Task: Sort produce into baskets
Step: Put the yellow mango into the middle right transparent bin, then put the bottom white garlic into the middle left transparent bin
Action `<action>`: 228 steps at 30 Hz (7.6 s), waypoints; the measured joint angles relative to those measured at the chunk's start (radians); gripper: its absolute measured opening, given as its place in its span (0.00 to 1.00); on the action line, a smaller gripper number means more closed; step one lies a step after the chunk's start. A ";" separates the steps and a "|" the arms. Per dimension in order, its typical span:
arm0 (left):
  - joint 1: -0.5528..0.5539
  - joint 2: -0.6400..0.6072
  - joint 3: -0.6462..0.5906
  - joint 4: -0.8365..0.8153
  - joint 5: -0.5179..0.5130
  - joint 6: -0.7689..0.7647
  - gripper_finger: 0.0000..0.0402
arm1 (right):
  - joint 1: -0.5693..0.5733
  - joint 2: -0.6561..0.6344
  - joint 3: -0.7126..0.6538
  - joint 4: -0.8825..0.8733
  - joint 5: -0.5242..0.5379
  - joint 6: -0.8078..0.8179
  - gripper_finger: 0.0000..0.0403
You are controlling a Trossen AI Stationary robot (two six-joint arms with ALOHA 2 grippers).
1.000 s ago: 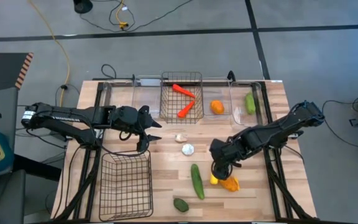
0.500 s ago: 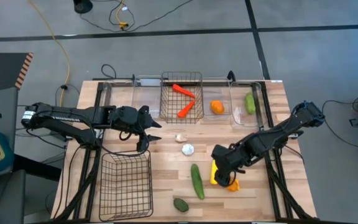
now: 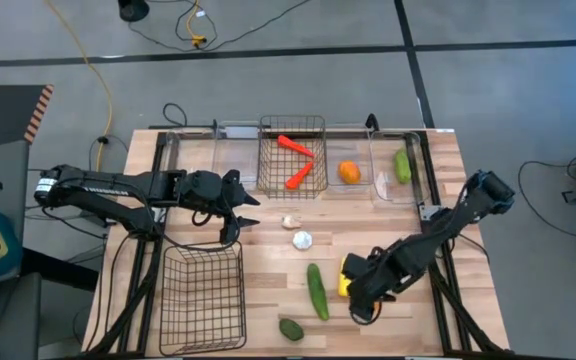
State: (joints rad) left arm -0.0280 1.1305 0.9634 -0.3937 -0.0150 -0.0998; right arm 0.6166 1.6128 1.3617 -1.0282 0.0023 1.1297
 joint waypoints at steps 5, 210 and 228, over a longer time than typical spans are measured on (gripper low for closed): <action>0.000 0.000 0.000 0.000 0.000 -0.001 0.58 | 0.019 0.106 0.000 -0.012 -0.015 0.022 0.94; -0.076 0.801 0.008 0.803 -0.149 -0.033 0.17 | -0.217 -0.184 0.105 0.089 0.572 -0.369 0.95; -0.076 0.724 0.008 0.786 -0.122 -0.039 0.02 | -0.217 -0.184 0.105 0.089 0.573 -0.369 0.95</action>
State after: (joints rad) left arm -0.1036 1.8550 0.9714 0.3920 -0.1368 -0.1383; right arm 0.4000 1.4292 1.4662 -0.9390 0.5755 0.7605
